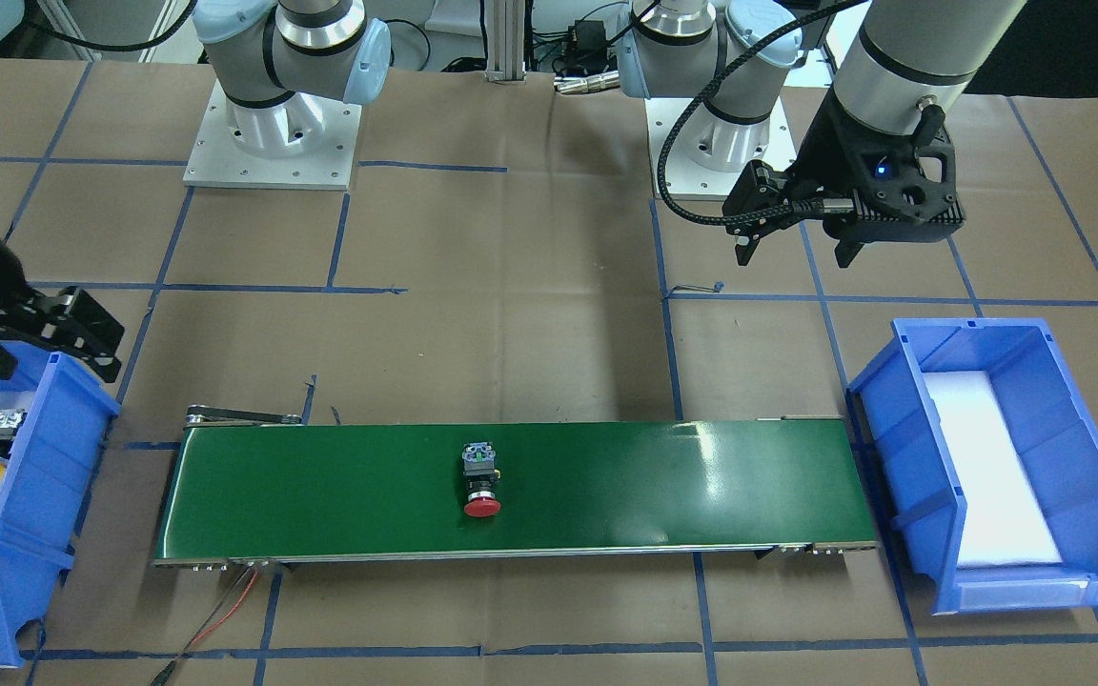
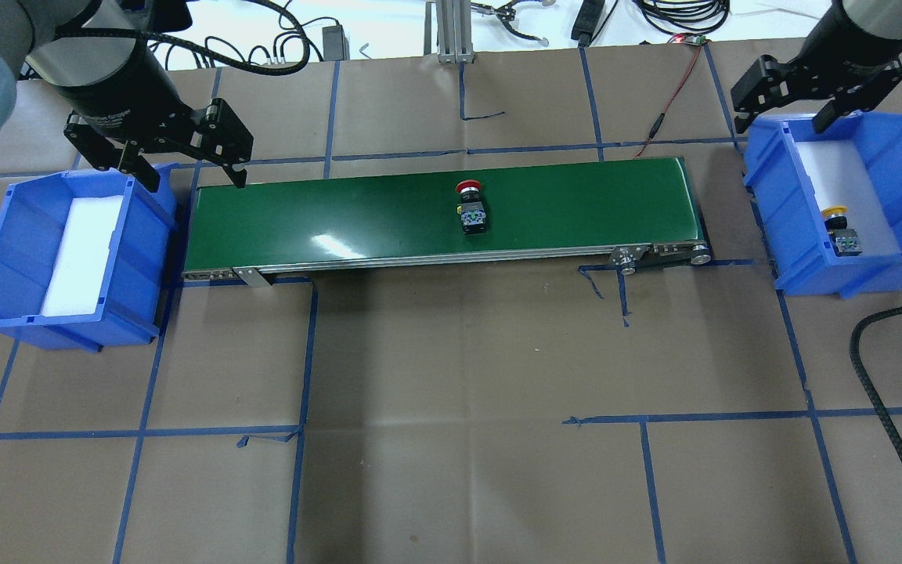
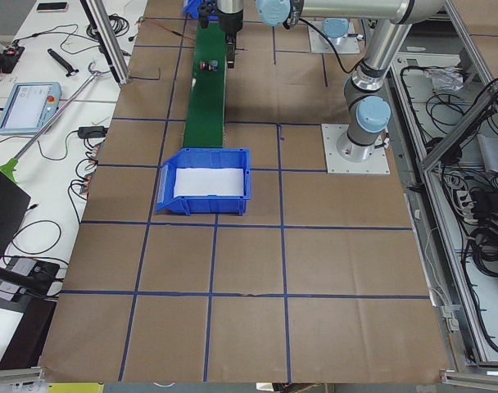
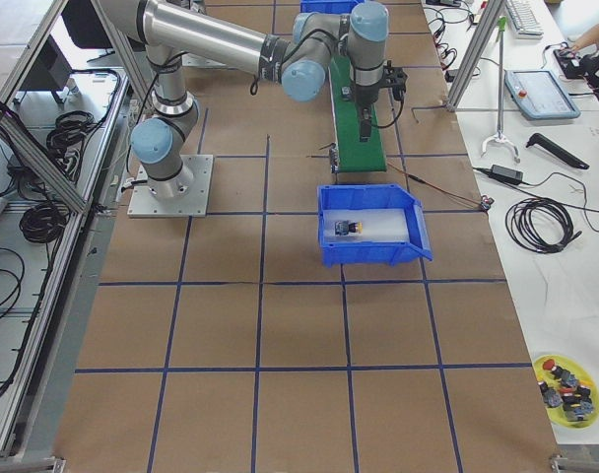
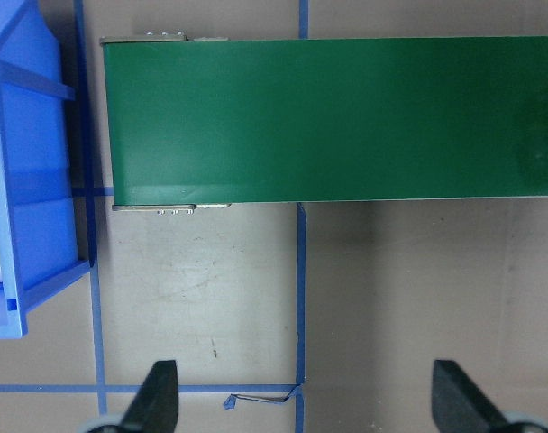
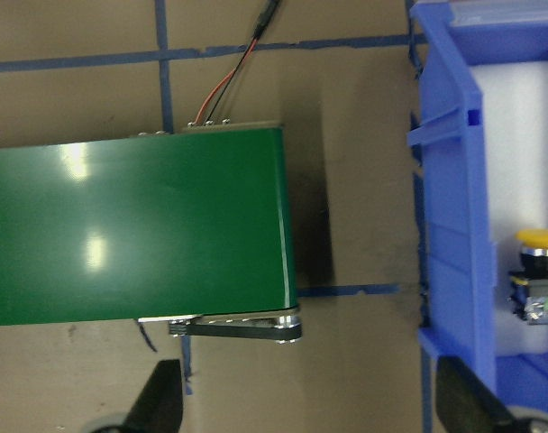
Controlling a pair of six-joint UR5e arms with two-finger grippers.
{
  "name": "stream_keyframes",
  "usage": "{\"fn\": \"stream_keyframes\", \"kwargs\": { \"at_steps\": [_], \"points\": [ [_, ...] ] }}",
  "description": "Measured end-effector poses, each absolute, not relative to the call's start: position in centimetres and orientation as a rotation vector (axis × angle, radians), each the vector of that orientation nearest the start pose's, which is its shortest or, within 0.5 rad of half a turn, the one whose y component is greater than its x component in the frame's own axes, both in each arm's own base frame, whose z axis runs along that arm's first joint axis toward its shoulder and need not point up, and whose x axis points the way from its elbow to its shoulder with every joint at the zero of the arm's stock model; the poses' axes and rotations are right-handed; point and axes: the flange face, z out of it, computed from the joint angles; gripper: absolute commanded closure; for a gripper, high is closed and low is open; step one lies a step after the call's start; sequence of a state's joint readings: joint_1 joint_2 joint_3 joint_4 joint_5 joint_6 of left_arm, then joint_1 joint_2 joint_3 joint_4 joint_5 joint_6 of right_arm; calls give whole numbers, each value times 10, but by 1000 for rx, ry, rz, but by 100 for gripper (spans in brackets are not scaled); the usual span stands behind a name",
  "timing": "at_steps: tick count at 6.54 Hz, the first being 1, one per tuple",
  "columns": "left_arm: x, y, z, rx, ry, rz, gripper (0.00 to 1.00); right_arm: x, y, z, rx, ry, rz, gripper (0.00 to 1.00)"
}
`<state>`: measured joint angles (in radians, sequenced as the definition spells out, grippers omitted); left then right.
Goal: Transport two buttons from left to right
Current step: 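Move the right gripper back over the conveyor toward the red button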
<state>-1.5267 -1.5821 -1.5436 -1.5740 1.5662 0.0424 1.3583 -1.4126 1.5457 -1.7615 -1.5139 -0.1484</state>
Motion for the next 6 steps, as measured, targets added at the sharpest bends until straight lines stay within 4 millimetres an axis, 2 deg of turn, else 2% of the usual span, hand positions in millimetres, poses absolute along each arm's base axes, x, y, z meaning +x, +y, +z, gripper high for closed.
{"fn": "stream_keyframes", "kwargs": {
  "at_steps": [2, 3, 4, 6],
  "points": [
    [-112, -503, 495, -4, 3146, -20, 0, 80, -573, 435, 93, 3091, -58, 0],
    [-112, -502, 496, -3, 3146, -21, 0, 98, -571, 433, 58, 3092, -52, 0],
    [-112, -502, 496, -2, 3146, -22, 0, 106, -571, 426, 36, 3091, -33, 0],
    [-112, -502, 495, -2, 3146, -20, 0, 109, -577, 411, 18, 3090, 4, 0]
  ]
}}
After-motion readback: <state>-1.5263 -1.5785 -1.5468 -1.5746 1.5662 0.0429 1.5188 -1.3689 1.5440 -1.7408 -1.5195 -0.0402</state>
